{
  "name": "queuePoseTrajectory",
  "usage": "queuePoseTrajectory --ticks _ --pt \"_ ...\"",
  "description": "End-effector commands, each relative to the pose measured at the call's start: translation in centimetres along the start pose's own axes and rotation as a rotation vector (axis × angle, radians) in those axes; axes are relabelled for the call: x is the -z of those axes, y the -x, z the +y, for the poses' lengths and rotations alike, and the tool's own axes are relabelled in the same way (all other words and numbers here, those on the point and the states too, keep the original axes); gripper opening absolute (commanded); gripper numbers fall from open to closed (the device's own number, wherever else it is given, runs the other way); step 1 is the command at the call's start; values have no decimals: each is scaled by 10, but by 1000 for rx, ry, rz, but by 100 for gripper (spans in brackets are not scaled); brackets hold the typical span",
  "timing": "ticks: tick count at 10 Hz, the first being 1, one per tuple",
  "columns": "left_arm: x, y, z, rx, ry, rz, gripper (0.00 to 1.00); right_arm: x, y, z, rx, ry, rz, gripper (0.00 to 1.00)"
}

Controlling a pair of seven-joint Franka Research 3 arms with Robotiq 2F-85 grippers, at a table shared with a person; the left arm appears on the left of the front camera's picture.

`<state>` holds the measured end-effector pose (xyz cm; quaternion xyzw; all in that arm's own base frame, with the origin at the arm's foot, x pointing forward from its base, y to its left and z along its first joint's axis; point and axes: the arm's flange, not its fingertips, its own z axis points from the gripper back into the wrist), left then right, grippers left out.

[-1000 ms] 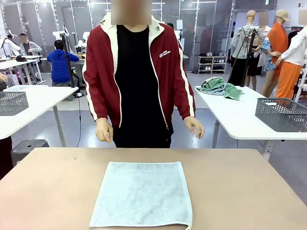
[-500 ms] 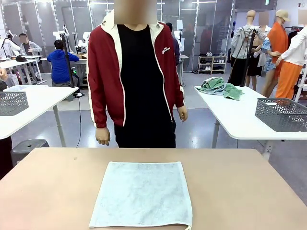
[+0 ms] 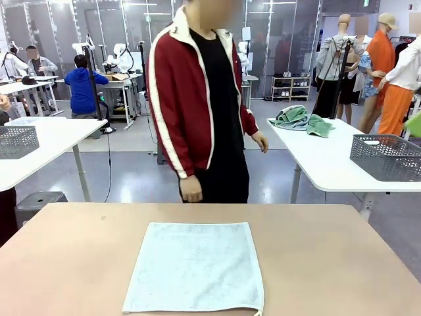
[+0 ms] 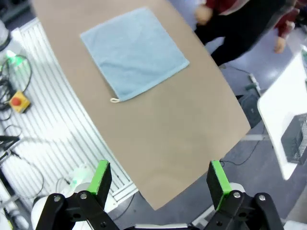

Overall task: Fold the towels and place them in the basket.
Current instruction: When a person lays out a Towel with hook on the table, fold it in half twice.

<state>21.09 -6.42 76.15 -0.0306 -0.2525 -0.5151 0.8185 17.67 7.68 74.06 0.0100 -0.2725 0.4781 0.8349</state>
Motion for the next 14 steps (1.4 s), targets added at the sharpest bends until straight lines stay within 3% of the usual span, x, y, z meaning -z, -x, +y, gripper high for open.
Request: queuePoseTrajectory --ticks 1,5,8,11,14 --pt "16 -21 9 137 77 150 100 25 -30 -6 -193 -119 107 100" --pt "107 -35 -20 299 245 323 100 116 -61 13 -378 -326 267 100" --pt "156 -26 -44 409 174 347 100 161 -69 20 -421 -407 327 100" --pt "158 -29 -39 383 187 423 100 168 -71 22 -402 -394 336 100" --pt "165 -32 -48 399 201 379 100 168 -71 22 -402 -394 336 100"
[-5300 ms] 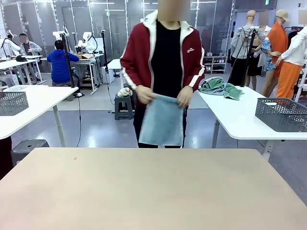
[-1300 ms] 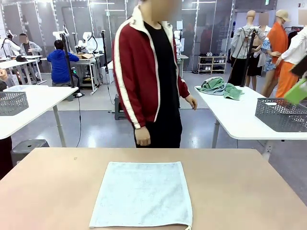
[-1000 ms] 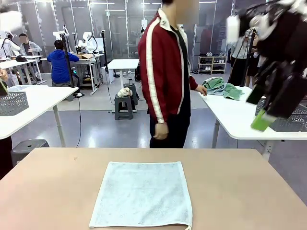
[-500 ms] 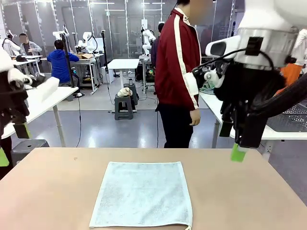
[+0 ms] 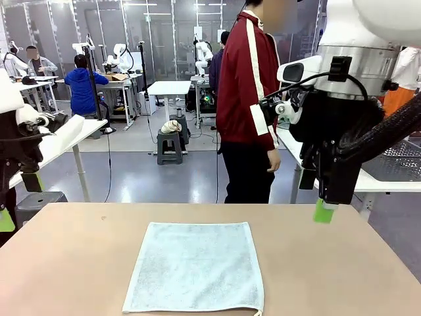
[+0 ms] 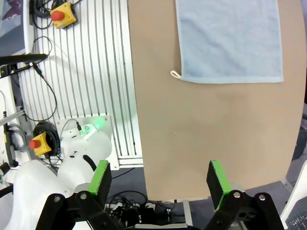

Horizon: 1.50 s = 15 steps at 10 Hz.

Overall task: Fold the towels and place them in the basket.
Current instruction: When a person lays out a Towel with hook on the table, fold it in half twice.

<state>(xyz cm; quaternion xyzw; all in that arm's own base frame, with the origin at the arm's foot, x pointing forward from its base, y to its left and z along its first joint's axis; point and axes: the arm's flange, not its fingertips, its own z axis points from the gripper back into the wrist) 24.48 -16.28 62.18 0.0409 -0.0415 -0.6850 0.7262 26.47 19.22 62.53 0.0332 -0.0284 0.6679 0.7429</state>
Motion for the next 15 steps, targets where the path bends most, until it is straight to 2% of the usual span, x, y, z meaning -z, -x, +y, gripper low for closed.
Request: queuePoseTrajectory --ticks 1,3,6,8,10,13,15 --pt "0 -1 -1 -1 5 -11 100 0 1 2 -11 -7 -9 100" --pt "0 0 0 1 0 0 100 0 0 0 1 1 0 100" --pt "46 -23 12 7 -27 -39 100 46 0 -19 -68 15 -27 100" --pt "79 -32 20 22 -20 -52 100 87 3 -33 -111 -10 -43 100" --pt "131 -48 27 47 17 -66 100 126 -5 -44 -113 -46 -70 100" --pt "191 -75 37 48 33 -55 100 178 -31 -57 -64 -39 -94 100" --pt "224 -74 42 30 48 -59 100 204 -36 -60 -25 -26 -91 100"
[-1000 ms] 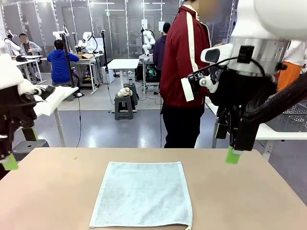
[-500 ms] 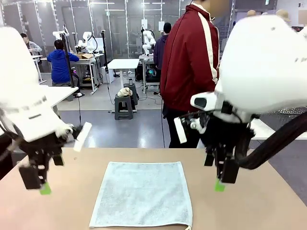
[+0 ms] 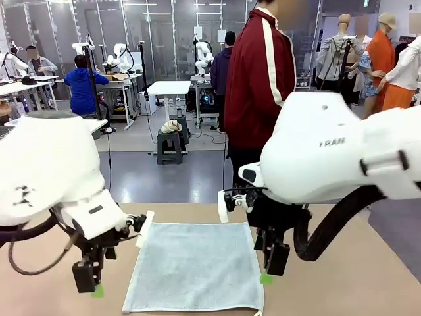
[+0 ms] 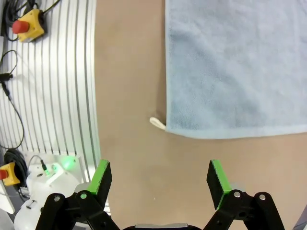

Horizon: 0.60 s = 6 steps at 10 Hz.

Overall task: Fold the towels and place them in the basket.
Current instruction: When a person lays out a Towel with hook on the table, fold it in half twice.

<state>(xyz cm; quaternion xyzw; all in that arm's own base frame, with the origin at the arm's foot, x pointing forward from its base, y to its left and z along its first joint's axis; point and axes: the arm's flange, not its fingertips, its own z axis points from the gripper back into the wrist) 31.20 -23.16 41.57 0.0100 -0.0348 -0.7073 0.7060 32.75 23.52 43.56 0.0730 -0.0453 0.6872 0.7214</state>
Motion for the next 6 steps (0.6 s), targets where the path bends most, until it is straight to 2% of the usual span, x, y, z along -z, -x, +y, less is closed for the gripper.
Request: queuePoseTrajectory --ticks 1,6 --pt "25 3 5 -31 0 -39 100 26 -2 -2 44 6 -7 100" --pt "72 2 3 5 -39 -53 100 79 1 2 83 14 28 100"
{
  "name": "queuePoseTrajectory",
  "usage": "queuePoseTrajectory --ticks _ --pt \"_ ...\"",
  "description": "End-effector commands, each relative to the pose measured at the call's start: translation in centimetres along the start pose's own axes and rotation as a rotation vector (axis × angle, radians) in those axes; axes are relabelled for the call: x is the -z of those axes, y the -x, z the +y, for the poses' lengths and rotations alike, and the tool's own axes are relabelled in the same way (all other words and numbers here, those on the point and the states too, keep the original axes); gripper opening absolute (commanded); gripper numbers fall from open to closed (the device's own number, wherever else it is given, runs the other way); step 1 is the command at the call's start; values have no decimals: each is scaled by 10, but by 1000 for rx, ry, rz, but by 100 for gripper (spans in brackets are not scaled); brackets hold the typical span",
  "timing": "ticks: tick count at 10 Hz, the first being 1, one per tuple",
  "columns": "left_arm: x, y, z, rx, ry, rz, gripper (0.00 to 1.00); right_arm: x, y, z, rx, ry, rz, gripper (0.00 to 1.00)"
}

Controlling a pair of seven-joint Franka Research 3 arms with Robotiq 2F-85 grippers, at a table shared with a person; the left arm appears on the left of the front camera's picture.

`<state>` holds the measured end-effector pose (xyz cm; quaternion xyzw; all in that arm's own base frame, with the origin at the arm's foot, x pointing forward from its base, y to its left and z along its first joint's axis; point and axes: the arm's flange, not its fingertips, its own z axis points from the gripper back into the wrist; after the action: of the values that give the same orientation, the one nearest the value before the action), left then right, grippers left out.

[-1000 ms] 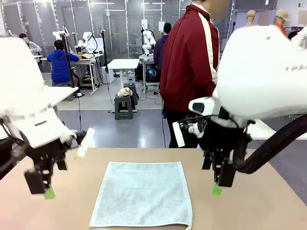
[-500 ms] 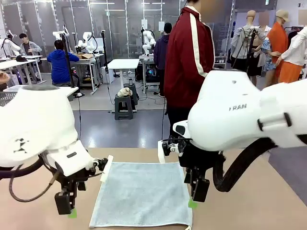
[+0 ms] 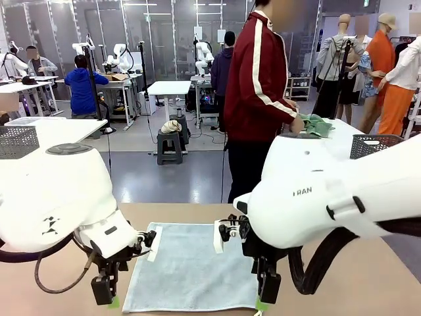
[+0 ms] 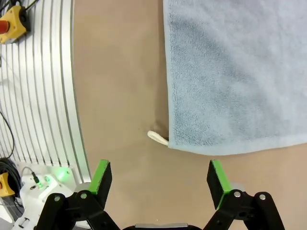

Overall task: Fold the towels and place them in the basket.
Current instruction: When a person lays out a Towel with hook on the table, fold it in half twice.

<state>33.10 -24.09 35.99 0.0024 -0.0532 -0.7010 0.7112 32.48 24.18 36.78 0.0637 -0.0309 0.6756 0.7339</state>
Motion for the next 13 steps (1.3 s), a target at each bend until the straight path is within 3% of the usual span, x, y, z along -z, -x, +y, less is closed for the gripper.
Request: queuePoseTrajectory --ticks 1,7,13 --pt "19 9 -12 25 -23 -7 100 20 -4 3 67 23 5 100" --pt "45 3 -10 29 14 5 100 47 -2 -4 104 48 102 100" --pt "43 -10 -4 27 37 29 100 56 5 -10 71 7 110 100"
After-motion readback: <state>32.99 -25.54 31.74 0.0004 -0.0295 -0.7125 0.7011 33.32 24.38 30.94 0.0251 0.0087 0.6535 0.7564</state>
